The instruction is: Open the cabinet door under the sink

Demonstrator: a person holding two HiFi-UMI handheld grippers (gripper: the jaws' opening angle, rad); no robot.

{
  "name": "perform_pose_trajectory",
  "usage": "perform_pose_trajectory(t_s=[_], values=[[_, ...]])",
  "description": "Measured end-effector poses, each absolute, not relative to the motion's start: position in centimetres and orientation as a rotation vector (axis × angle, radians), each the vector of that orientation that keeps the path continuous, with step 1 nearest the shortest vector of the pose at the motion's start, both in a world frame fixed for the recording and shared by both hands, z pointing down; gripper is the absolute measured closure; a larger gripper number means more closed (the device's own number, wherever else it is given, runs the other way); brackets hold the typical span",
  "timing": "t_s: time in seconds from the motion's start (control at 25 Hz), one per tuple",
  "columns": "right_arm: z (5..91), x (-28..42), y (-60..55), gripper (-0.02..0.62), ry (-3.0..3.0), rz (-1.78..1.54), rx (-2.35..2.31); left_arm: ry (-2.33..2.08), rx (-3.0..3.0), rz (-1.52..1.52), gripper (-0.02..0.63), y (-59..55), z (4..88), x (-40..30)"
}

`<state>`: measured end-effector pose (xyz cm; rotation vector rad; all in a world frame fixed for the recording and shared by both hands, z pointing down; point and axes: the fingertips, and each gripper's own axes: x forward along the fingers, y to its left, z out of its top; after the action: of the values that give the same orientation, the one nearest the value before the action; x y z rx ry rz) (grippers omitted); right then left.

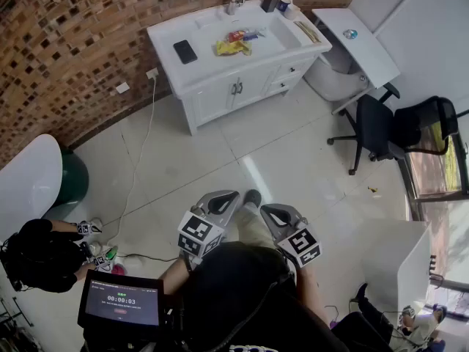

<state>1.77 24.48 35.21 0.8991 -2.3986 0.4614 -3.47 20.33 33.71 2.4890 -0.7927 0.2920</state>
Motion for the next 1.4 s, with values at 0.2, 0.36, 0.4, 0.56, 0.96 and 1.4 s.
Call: perform_pose_trajectory(t_s=[0.2, 0.36, 0.4, 0.56, 0.96, 1.4], values=[[36.3, 1.1, 21.2, 0.603, -2.424, 0.452, 0.856, -0.834, 2.476, 0.307, 0.591, 17.6, 34.6, -4.1], [37.1, 1.0, 16.8, 0.603, -2.458, 0.431, 0.772, -0.917, 2.441, 0.318, 0.591, 14.0, 35.3, -4.5], [37.0, 1.3, 15.5, 0.603, -2.465, 0.426, 0.759, -0.938, 2.432, 0.319, 0.591, 13.0, 35.2, -4.5], [36.0, 3.3, 9.6, 0.603, -2.527, 0.429, 0.728, -0.986, 2.412, 0.321, 0.591, 8.4, 34.0, -3.1], [38.0, 8.1, -0.9, 0.603, -2.631, 0.462, 0.534, -1.105, 2.246, 0.301, 0.590, 0.9, 35.1, 2.4], [42.3, 10.2, -8.0, 0.603, -2.610, 0.479, 0.442, -1.126, 2.179, 0.326, 0.591, -2.7, 37.8, 6.2]])
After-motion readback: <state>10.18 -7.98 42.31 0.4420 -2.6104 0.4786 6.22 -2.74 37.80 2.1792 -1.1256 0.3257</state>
